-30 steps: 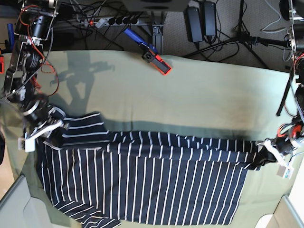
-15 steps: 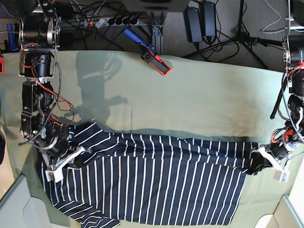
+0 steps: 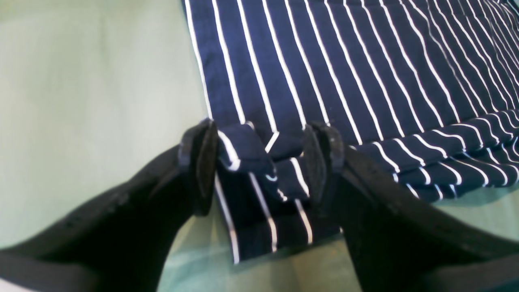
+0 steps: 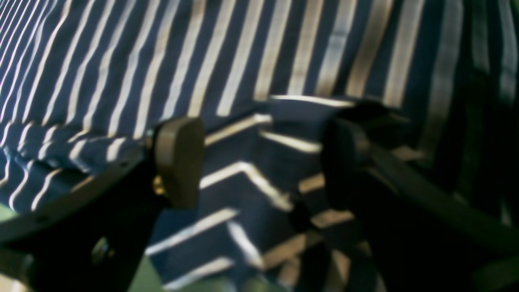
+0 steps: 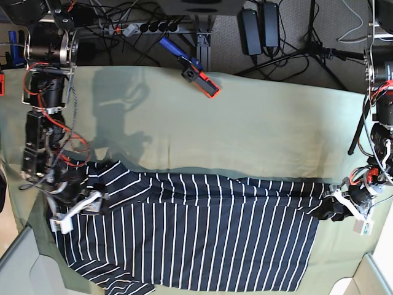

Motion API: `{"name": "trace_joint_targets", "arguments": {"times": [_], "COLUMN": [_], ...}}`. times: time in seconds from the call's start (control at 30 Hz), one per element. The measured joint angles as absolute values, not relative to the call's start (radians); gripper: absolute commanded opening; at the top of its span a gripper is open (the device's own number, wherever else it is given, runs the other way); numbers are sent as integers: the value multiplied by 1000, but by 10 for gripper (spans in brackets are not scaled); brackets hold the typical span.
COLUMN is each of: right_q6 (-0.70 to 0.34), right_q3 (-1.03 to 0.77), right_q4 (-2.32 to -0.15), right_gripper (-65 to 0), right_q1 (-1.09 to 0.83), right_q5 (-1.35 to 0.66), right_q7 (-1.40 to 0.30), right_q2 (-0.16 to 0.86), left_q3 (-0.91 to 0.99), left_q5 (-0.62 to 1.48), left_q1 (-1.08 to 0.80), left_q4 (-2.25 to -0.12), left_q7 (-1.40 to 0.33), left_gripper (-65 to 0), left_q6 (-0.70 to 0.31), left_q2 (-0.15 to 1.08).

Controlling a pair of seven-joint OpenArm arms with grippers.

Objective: Fold the T-shirt properly
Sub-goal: 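Lower the folded edge onto the shirt and release both grippers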

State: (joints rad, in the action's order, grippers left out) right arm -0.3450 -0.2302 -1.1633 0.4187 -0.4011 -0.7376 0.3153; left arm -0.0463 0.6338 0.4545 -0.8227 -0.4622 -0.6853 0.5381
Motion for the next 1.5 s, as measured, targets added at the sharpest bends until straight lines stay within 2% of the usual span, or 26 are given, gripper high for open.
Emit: {"name": "trace_joint_targets", "arguments": {"times": [0.1,0.2,0.37,0.7,0.8,1.2,1.5], "right_q6": [-345,-345,-346,-345,-345,-346,-346], "right_q3": [-421,-599,-728,-736,-735,-626,-626], "right_q4": [-1164,-1164,-1164,-1163,-1163,-1163,-1163], "right_gripper": [-209,-209,-209,-210,-210,-210,-211], "right_q1": [418,410,335,208,212,243,241], "right_q5": [-396,-395,-465,-536,-585,-572,-519], "right_q7": [-834,-856,-857,-804,-797,-752,-686], "right_q2": [319,322,363,332,323,249,247], "left_q3": [9,76,96,95,95,95,95], "left_q5": [690,737,778,817,838,839,839], "left_q1": [451,449,449,432,435,435,435], "left_q4": [-823,-822,-822,-822,-822,-822,-822], "left_q7": [-541,-570,-628,-659,-661,-670,-670], "left_gripper": [-285,-285,-285,-286,-286,-286,-286], "left_q6": [-685,-685,-685,-685,-685,-685,-685], "left_q2": [546,553,559,554,557,559,559]}}
